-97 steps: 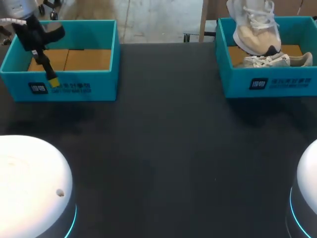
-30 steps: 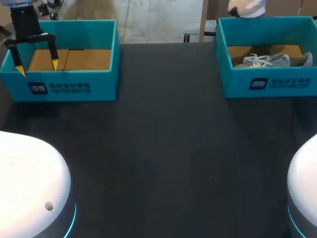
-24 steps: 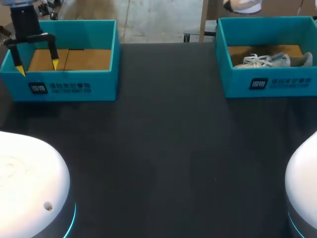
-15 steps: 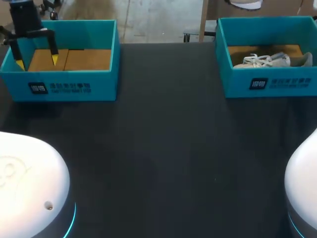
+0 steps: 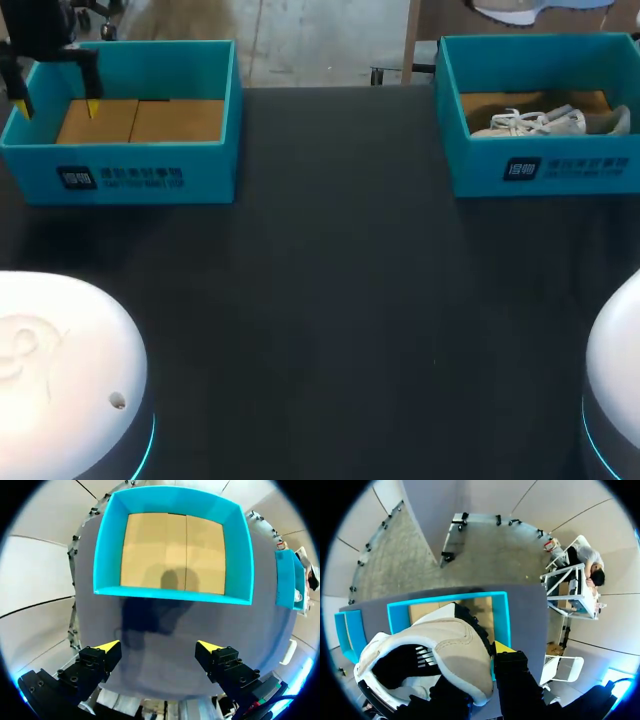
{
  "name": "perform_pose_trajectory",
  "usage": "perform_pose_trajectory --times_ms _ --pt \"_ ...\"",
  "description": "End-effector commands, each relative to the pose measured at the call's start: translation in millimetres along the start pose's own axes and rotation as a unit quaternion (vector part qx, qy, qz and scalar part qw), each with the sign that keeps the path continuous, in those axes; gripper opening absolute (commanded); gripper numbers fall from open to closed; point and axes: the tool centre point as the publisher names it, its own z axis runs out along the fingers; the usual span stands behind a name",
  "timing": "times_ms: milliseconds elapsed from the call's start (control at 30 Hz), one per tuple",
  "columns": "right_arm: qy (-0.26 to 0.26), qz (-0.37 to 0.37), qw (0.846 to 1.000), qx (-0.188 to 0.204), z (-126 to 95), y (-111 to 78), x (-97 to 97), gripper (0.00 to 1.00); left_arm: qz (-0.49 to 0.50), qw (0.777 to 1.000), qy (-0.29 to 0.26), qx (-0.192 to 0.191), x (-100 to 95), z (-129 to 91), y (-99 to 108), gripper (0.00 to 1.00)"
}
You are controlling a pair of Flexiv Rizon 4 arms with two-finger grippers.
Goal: Take the shoe out of the shoebox, open the shoe tongue, remove and reinsert the insole, then place the shoe into the shoebox
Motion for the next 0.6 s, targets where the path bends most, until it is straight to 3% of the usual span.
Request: perform_pose_trajectory --times_ms 33,200,367,600 --pt "0.000 0.000 1.000 -0.006 -0.3 -5.7 0.0 0.00 0.000 0.999 -0.001 0.041 -0.5 0.1 6.6 1.00" --pt "-0.007 0.001 1.000 -0.006 1.1 -1.7 1.6 0.00 0.000 0.999 -0.001 0.041 -0.5 0.1 6.6 1.00" --pt "0.012 0.061 0.998 0.028 22.5 4.1 -14.1 0.00 -0.023 0.999 0.005 0.045 -4.0 -1.5 -5.9 1.00" --pt "-0.003 0.135 0.990 0.037 41.7 3.5 -22.5 0.00 -0.040 0.999 0.002 0.002 -8.2 -2.1 -24.4 1.00"
